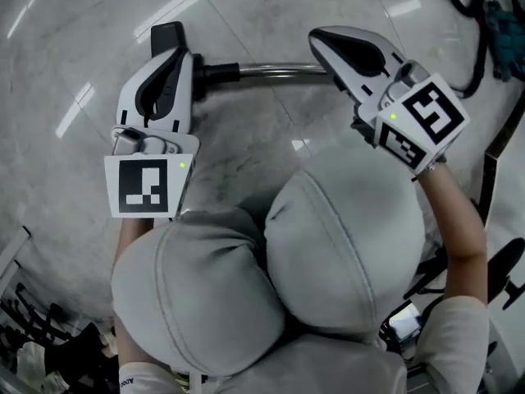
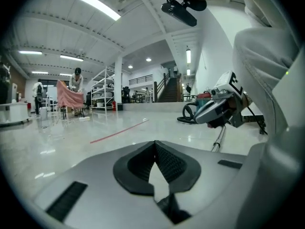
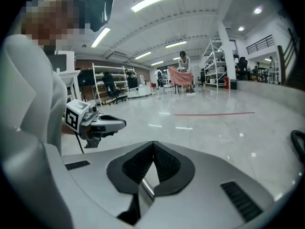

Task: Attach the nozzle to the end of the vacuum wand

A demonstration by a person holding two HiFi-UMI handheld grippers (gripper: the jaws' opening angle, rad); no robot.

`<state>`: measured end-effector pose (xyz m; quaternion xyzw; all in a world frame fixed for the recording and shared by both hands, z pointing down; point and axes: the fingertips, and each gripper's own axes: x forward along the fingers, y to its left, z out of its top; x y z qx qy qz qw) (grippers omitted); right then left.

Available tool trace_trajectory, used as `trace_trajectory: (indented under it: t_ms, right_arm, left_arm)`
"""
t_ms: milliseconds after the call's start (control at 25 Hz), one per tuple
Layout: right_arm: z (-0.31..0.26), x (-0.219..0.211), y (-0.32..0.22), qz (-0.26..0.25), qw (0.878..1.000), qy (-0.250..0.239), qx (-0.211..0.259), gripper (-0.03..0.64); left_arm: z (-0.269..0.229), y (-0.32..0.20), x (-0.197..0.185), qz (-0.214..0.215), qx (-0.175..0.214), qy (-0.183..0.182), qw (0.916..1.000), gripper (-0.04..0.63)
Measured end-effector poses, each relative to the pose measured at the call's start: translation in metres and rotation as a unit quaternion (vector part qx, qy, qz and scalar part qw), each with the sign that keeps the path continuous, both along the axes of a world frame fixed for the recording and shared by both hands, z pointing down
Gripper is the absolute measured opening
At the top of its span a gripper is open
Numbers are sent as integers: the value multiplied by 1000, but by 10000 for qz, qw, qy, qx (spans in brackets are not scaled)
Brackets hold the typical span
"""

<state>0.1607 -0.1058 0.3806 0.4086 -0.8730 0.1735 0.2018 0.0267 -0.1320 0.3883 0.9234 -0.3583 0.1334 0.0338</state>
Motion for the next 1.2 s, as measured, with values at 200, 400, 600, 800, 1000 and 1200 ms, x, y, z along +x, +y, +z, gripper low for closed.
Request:
trace_trajectory:
  t_ms: [200, 400, 600, 800, 1000, 1200]
  right_arm:
    - [-7, -44, -28, 140, 9974, -498, 494, 5]
    - [-17, -47, -38, 622, 9922, -885, 620, 5]
    - [-12, -44, -58, 932, 9899, -850, 651, 5]
    - [-41, -54, -90, 890, 9898, -799, 768, 5]
    - [-125, -73, -141, 472, 9836, -317, 1712, 5]
    - [-222, -79, -167, 762, 9740, -671, 2025, 5]
  left_arm:
    - [-7, -23, -14, -533, 22, 208, 9984, 9]
    - [-10, -23, -26, -884, -61, 324, 9955, 9]
    - [1, -43, -45, -1423, -257, 449, 9885, 9]
    - [-38, -79, -54, -1530, 134, 236, 9878, 9]
    - [-144, -140, -65, -1931, 997, 352, 9755, 9]
    - [-243, -164, -61, -1997, 1193, 411, 9717, 9]
